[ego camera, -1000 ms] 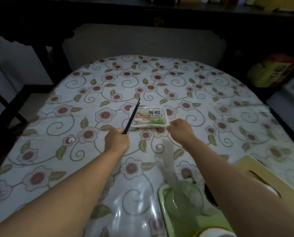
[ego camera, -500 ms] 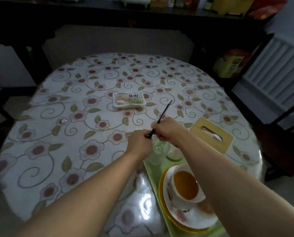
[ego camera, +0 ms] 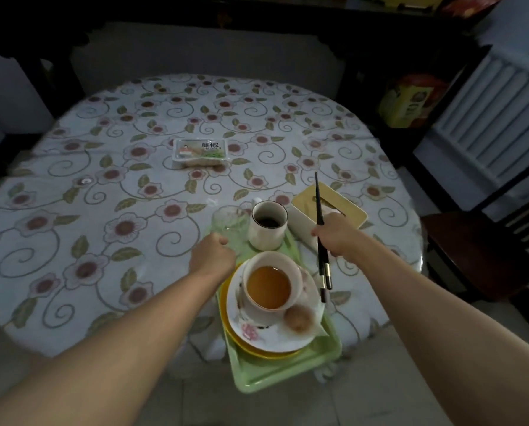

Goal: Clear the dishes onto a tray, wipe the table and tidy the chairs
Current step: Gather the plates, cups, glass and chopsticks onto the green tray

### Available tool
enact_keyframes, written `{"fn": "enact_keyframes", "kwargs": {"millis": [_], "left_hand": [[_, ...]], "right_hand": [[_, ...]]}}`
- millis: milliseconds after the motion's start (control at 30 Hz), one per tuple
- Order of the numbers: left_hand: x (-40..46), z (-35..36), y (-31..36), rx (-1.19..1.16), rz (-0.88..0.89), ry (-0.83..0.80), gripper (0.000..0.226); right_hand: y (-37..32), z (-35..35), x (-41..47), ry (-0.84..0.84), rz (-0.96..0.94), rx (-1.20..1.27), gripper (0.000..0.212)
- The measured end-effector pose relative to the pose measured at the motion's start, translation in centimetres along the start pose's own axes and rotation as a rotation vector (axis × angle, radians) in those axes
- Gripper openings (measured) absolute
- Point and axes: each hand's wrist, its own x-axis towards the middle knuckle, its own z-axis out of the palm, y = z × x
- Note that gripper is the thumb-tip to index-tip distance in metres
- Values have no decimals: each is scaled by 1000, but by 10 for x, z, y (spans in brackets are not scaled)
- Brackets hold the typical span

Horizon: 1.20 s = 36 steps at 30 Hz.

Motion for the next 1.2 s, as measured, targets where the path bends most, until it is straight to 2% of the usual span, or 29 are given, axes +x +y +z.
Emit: {"fn": "enact_keyframes", "kwargs": {"millis": [100,167,333,400,600,867,1000,1067,1133,1200], "left_hand": [[-4,13,-15,52,-112,52,31],[-3,22,-28,90,-173,44,35],[-10,47,-51,174,-274,-34,53],[-14,56,-59,235,-301,-100,49],[-9,59,-67,354,-230,-112,34],[-5,54,-68,339,-200,-87,27],[-7,54,-68,345,-184,-83,27],[-7,53,-68,340,-179,-83,26],[-7,53,-68,333,-179,-89,25],[-8,51,-66,338,-177,-96,23]], "right_hand": [[32,-2,-3,-95,-47,-141,10],[50,4,-1,-165,-82,-227,16],[75,23,7,-241,-126,-376,16],[83,30,10,-230,-128,-399,19],[101,47,12,-205,-109,-355,18],[92,54,5,-148,-149,-314,28],[89,56,5,-163,-161,-315,16],[88,55,5,-174,-133,-307,8],[91,55,7,-195,-92,-269,21],[95,55,9,-217,-46,-218,18]]}}
